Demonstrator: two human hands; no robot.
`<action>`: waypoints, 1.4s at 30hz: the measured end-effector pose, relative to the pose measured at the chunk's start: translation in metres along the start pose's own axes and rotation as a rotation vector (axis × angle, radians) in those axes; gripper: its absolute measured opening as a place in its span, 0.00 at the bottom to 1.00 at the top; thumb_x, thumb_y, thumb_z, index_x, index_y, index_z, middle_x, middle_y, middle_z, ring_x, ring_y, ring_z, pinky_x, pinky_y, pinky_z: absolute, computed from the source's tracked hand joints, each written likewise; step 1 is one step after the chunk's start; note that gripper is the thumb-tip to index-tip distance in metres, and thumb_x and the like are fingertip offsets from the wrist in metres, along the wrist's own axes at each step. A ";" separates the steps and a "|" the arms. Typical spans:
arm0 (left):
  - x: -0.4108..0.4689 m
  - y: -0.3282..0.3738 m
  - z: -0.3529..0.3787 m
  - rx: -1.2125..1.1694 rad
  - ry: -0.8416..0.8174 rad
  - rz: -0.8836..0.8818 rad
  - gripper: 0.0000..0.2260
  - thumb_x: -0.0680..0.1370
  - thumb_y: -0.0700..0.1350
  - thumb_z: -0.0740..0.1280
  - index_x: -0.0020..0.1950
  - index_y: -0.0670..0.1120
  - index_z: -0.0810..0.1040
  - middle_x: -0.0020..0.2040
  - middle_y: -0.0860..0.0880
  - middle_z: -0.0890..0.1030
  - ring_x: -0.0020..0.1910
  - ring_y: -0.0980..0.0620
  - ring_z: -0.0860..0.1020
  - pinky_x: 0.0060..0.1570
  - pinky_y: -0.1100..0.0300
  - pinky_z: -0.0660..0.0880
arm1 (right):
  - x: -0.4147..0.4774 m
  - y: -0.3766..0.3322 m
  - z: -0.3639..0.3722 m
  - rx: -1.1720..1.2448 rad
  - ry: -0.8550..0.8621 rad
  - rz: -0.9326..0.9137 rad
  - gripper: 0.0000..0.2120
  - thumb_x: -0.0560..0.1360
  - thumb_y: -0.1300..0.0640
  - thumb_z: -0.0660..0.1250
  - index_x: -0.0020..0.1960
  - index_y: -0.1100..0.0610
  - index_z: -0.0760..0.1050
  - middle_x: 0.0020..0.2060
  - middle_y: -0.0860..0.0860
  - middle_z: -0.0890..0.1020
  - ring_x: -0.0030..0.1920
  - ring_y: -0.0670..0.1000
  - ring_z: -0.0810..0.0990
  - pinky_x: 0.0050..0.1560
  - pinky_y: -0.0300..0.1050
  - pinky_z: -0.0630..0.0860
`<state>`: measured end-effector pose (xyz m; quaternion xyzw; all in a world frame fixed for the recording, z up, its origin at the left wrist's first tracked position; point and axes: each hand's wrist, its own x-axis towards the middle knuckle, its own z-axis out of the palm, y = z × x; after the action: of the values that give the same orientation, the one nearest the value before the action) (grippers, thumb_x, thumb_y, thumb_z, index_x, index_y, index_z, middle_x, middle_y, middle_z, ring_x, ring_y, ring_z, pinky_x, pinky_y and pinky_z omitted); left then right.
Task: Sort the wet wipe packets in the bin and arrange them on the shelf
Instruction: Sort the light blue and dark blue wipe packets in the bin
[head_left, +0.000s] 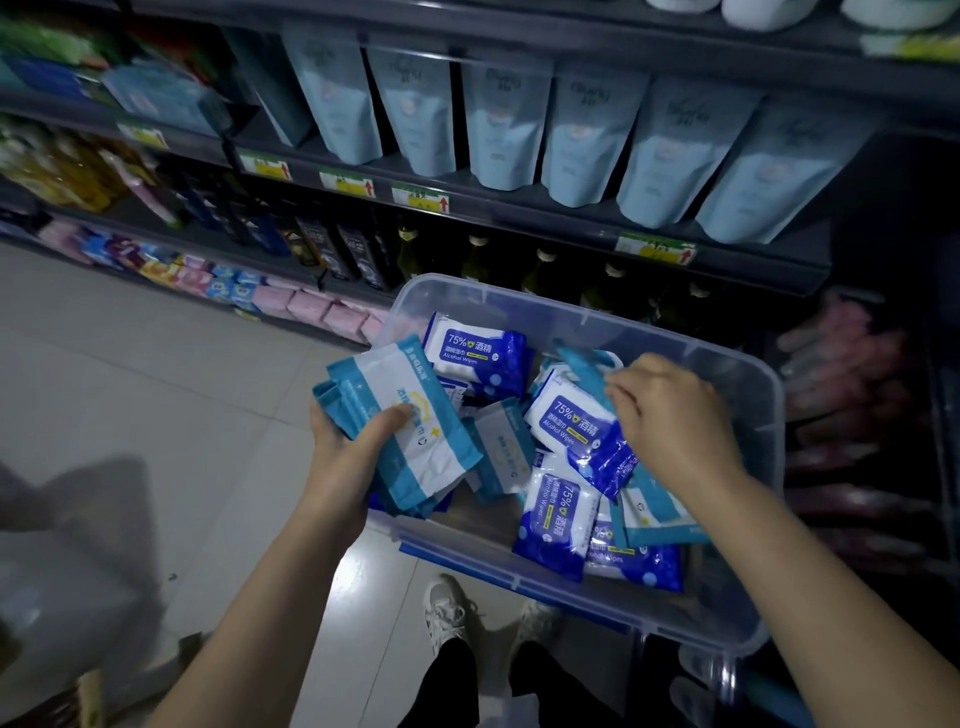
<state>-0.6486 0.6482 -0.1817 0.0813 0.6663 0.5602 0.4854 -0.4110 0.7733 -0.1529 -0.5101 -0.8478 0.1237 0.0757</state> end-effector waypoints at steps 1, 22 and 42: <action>0.000 0.000 0.000 -0.001 -0.004 0.000 0.32 0.67 0.45 0.75 0.67 0.50 0.64 0.60 0.45 0.78 0.51 0.45 0.82 0.45 0.46 0.81 | 0.002 0.001 -0.003 -0.025 0.039 -0.022 0.07 0.76 0.62 0.63 0.44 0.63 0.79 0.41 0.57 0.78 0.41 0.61 0.78 0.39 0.54 0.78; -0.012 0.019 -0.018 -0.129 0.014 -0.002 0.31 0.67 0.44 0.72 0.69 0.47 0.65 0.56 0.47 0.82 0.50 0.48 0.83 0.39 0.56 0.80 | -0.013 -0.040 0.147 -0.469 -0.568 -0.675 0.13 0.68 0.50 0.72 0.51 0.48 0.82 0.65 0.50 0.74 0.70 0.57 0.66 0.67 0.67 0.59; -0.009 0.021 0.006 -0.076 -0.094 0.009 0.32 0.67 0.45 0.72 0.69 0.47 0.65 0.59 0.44 0.80 0.53 0.44 0.82 0.44 0.52 0.80 | -0.024 0.002 0.094 -0.706 -0.363 -0.309 0.16 0.75 0.53 0.63 0.59 0.58 0.77 0.66 0.56 0.71 0.68 0.59 0.63 0.69 0.67 0.42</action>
<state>-0.6486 0.6537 -0.1590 0.0920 0.6204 0.5829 0.5166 -0.4218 0.7405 -0.2431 -0.3416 -0.9042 -0.0993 -0.2364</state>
